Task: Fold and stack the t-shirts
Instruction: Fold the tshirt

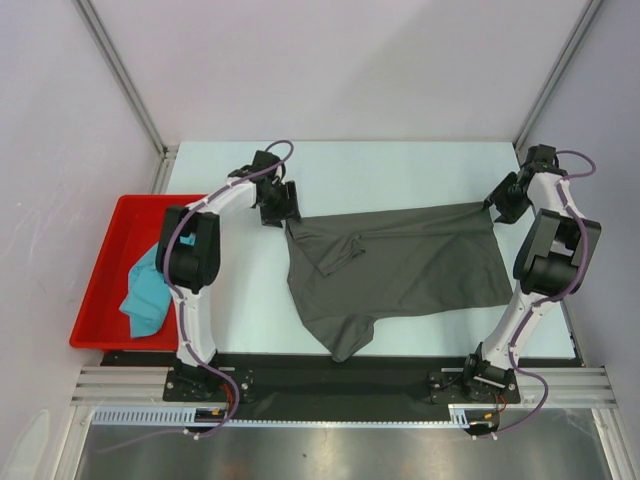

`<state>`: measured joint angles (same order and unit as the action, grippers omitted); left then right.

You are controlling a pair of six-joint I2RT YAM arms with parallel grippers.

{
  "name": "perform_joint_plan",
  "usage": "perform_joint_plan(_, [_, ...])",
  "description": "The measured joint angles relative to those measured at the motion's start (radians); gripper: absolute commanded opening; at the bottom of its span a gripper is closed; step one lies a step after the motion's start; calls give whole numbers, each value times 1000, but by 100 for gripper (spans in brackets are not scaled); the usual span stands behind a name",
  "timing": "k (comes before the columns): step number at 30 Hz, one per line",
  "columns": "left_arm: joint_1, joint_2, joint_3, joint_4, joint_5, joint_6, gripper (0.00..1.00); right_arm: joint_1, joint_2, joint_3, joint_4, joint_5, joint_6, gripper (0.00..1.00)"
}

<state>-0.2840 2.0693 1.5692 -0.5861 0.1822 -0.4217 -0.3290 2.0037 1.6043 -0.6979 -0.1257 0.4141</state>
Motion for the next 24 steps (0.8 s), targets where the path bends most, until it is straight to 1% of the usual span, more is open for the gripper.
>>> perform_joint_plan(3, [0,22,2,-10,-1,-10,61,-3,-23,-3,2,-4,-1,52])
perform_joint_plan(6, [1,47,6,-8,-1,-23,49,-8,-41,-3,8,-7,-2,52])
perform_joint_plan(7, [2,55,6,-7,-3,-24,40,-10,-45,-3,11,-8,-2,52])
perform_joint_plan(9, [5,63,16,-6,-2,-24,30,-11,-47,-3,16,-13,-2,52])
perform_joint_plan(10, [6,71,27,-1,-2,-23,18,-11,-47,-3,16,-15,-2,52])
perform_joint_plan(13, [14,100,52,9,5,-19,1,-11,-47,-4,17,-15,-2,52])
perform_joint_plan(18, [40,140,128,16,-3,-8,0,-11,-47,-4,17,-14,-3,52])
perform_joint_plan(21, [65,189,227,9,-29,13,0,-11,-47,-6,15,-14,-4,51])
perform_joint_plan(23, [80,227,314,-8,-50,26,7,-10,-47,-9,13,-14,-6,52])
perform_joint_plan(24, [87,245,357,-11,-58,34,14,-7,-47,-10,11,-14,-7,52])
